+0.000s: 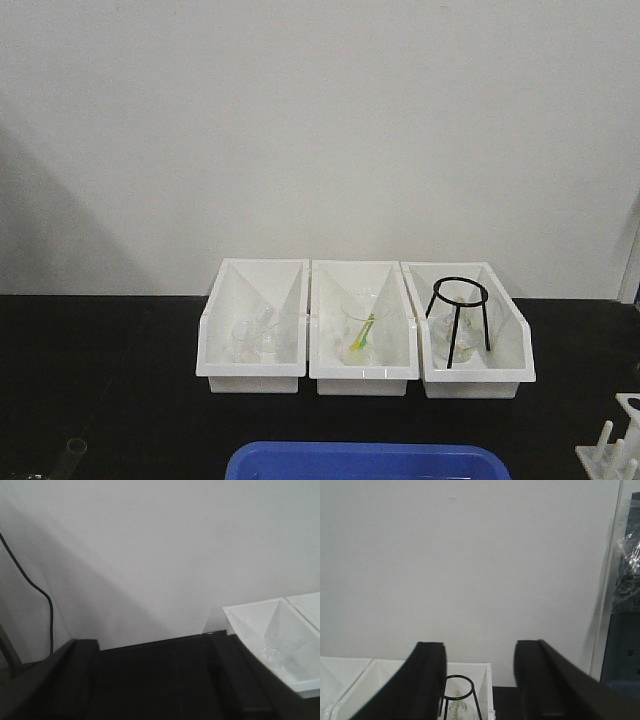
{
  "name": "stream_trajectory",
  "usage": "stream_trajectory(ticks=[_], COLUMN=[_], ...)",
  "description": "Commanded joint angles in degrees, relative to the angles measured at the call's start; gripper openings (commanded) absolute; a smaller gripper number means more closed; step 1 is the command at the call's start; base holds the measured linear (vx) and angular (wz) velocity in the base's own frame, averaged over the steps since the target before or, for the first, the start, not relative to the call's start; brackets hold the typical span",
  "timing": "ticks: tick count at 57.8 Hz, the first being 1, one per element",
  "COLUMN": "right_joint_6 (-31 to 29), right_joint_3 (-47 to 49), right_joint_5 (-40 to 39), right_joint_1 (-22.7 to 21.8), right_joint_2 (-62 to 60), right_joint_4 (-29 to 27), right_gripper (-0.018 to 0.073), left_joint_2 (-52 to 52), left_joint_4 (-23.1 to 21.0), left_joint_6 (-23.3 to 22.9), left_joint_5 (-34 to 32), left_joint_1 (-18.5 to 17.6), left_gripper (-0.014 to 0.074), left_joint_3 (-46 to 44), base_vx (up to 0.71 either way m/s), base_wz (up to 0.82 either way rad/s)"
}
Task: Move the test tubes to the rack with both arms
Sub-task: 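Open the left gripper and lower it around the test tube, then close the left gripper on the clear glass test tube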
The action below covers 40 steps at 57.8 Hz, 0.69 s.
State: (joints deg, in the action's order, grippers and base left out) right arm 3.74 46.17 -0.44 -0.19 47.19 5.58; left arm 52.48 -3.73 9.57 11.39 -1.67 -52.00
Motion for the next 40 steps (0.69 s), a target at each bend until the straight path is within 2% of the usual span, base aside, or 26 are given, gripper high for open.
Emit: stream_trajectory(ticks=[1,6,13,28,35,40], right_joint_6=[-0.4,-0.4,-0.4,-0.4,-0.4,-0.4], right_joint_3=[2.1,2.1,2.1,2.1,2.1,2.1], right_joint_5=[-5.2,-5.6,-6.1,-6.1,-6.1,-6.1], right_joint_1=[0.0,0.0,0.0,0.0,0.0,0.0], right_joint_2=[-0.2,-0.2,-0.2,-0.2,-0.2,-0.2], right_joint_4=[0.3,0.2,0.1,0.1,0.1,0.1], right_gripper=[0.0555,0.0615,0.0628,0.0584,0.0561,0.0554], left_joint_2=[1.0,1.9,2.7,4.1,3.4,2.0], left_joint_4=[-1.0,-2.9,-3.3,-3.4,-3.7,-5.9], left_joint_6=[-1.5,-3.8,-3.7,2.6,4.9,6.5], left_joint_5=[-6.5,-6.3,-5.2,7.9,8.6,8.2], left_joint_1=[-0.1,-0.1,-0.1,-0.4,-2.5,-4.8], left_gripper=[0.0619,0.0613,0.0598,0.0586,0.0586,0.0586], left_joint_3=[-2.0,-2.0,-1.7,-0.9,3.9,8.6], base_vx=[0.0,0.0,0.0,0.0,0.0,0.0], base_wz=[0.0,0.0,0.0,0.0,0.0,0.0])
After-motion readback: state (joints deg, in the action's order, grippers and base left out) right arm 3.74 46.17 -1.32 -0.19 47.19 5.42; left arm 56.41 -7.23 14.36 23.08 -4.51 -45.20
